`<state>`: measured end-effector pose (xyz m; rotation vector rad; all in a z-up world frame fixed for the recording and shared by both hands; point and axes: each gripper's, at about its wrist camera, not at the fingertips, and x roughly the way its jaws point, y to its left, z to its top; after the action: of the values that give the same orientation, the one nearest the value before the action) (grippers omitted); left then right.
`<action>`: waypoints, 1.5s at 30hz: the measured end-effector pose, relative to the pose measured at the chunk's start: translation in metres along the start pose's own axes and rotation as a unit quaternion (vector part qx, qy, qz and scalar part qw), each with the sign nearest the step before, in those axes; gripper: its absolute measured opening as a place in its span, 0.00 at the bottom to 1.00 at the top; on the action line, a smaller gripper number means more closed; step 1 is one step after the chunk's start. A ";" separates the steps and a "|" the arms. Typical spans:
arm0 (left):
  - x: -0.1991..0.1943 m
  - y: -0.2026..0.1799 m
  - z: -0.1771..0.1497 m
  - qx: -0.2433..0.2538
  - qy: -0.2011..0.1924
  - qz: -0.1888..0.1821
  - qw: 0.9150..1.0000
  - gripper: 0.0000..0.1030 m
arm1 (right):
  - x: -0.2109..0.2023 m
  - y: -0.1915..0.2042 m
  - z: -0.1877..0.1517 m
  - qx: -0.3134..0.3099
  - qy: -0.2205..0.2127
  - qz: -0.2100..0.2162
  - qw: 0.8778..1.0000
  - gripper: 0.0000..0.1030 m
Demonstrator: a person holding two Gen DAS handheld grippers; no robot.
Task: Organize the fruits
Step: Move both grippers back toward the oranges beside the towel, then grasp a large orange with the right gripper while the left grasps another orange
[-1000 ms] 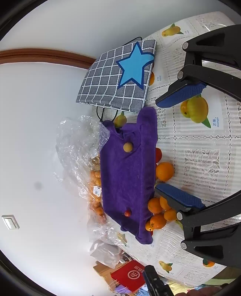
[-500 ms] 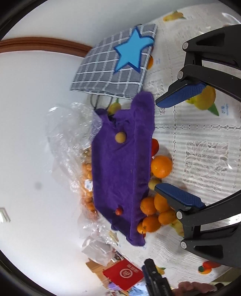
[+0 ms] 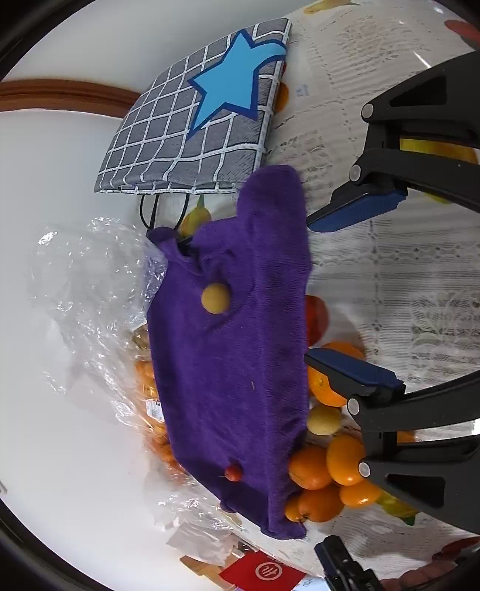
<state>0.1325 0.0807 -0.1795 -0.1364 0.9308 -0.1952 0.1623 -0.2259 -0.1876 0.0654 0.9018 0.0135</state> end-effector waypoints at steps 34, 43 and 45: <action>0.005 0.014 -0.003 -0.035 -0.004 -0.023 0.999 0.46 | 0.010 -0.010 -0.007 -0.005 0.030 0.039 0.999 0.21; 0.004 0.014 -0.003 -0.039 -0.004 -0.031 0.999 0.46 | -0.013 0.008 -0.006 -0.015 0.001 0.127 0.992 0.53; 0.003 0.015 -0.003 -0.042 -0.004 -0.035 0.999 0.46 | -0.007 0.018 -0.009 -0.032 0.008 0.122 0.992 0.53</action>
<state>0.1334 0.0948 -0.1871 -0.2466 0.9262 -0.2203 0.1514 -0.2078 -0.1861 0.1159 0.9035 0.2712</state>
